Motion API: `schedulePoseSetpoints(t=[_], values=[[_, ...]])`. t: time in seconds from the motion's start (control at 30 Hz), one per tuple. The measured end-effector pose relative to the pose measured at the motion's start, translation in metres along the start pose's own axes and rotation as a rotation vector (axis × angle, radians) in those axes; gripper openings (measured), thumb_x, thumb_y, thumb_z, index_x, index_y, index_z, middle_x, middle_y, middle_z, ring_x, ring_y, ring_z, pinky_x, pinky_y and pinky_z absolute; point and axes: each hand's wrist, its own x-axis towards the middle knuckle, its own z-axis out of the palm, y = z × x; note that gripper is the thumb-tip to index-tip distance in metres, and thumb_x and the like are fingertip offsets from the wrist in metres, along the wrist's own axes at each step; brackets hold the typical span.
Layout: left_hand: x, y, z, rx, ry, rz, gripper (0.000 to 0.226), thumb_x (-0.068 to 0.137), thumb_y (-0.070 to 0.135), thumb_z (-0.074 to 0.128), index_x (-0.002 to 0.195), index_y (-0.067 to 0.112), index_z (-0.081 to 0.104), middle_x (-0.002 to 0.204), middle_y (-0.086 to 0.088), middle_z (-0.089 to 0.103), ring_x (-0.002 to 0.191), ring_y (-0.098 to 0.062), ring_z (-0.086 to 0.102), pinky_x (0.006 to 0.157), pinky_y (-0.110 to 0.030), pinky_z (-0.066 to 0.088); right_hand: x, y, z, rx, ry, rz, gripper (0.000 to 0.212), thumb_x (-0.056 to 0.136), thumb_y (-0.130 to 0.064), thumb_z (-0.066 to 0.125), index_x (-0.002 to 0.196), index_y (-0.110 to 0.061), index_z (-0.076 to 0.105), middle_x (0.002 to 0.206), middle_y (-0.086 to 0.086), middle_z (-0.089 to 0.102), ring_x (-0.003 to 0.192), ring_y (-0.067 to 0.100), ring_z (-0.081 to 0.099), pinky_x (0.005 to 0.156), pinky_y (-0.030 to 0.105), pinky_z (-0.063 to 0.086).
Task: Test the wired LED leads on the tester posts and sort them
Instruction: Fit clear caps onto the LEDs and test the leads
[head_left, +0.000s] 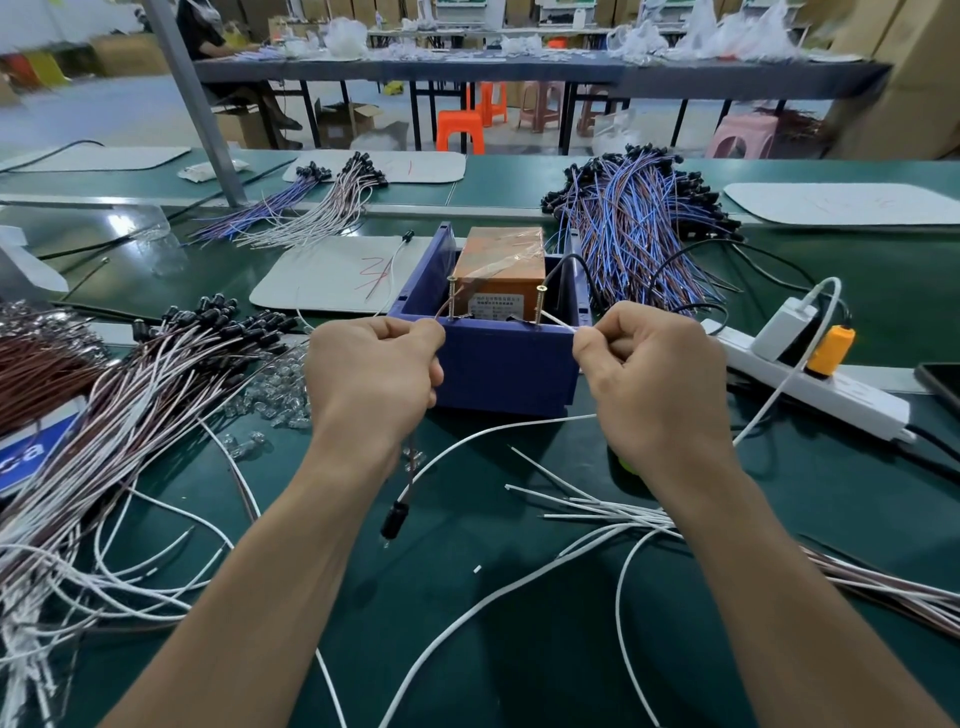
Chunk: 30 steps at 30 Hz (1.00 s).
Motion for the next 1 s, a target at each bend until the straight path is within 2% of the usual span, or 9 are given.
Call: schedulePoseSetpoints(t=[0.13, 0.3, 0.47, 0.73, 1.0], values=[[0.0003, 0.0, 0.0001, -0.004, 0.002, -0.004, 0.037, 0.081, 0.013, 0.07, 0.045, 0.015, 0.063, 0.044, -0.002, 0.058, 0.032, -0.014, 0.043, 0.036, -0.021, 0.037, -0.0026, -0.0007, -0.0016, 0.008, 0.005, -0.02, 0.031, 0.092, -0.025, 0.067, 0.065, -0.014, 0.059, 0.054, -0.013, 0.06, 0.048, 0.018, 0.046, 0.052, 0.02, 0.036], [-0.001, 0.0, -0.0009, 0.008, -0.008, 0.012, 0.032, 0.082, 0.013, 0.071, 0.05, 0.013, 0.066, 0.044, -0.002, 0.06, 0.033, -0.014, 0.044, 0.037, -0.022, 0.04, -0.0075, -0.006, -0.0037, 0.097, -0.006, -0.016, 0.022, 0.085, -0.023, 0.075, 0.064, -0.018, 0.067, 0.053, -0.022, 0.061, 0.046, 0.002, 0.053, 0.051, 0.011, 0.035], [-0.002, 0.0005, -0.0009, 0.0, -0.015, 0.011, 0.035, 0.082, 0.011, 0.07, 0.048, 0.013, 0.065, 0.044, -0.002, 0.059, 0.032, -0.014, 0.044, 0.037, -0.021, 0.039, -0.0034, -0.005, -0.0037, 0.173, 0.045, 0.066, 0.017, 0.081, -0.013, 0.08, 0.067, -0.019, 0.073, 0.058, -0.014, 0.069, 0.048, 0.005, 0.061, 0.05, 0.021, 0.046], [-0.0015, 0.0001, -0.0015, -0.003, -0.001, 0.007, 0.03, 0.083, 0.011, 0.07, 0.053, 0.012, 0.065, 0.044, -0.002, 0.059, 0.031, -0.014, 0.044, 0.036, -0.02, 0.038, -0.0006, -0.0029, -0.0028, 0.158, 0.131, 0.103, 0.019, 0.079, -0.013, 0.08, 0.064, -0.022, 0.072, 0.057, -0.021, 0.066, 0.045, -0.001, 0.056, 0.048, 0.01, 0.037], [-0.0002, -0.0004, -0.0011, 0.0, 0.012, 0.008, 0.028, 0.083, 0.011, 0.07, 0.056, 0.01, 0.065, 0.043, -0.001, 0.059, 0.03, -0.014, 0.043, 0.036, -0.018, 0.037, -0.0005, -0.0037, 0.002, 0.119, 0.151, 0.095, 0.016, 0.081, -0.018, 0.078, 0.066, -0.018, 0.073, 0.055, -0.02, 0.065, 0.043, 0.002, 0.056, 0.048, 0.014, 0.037]])
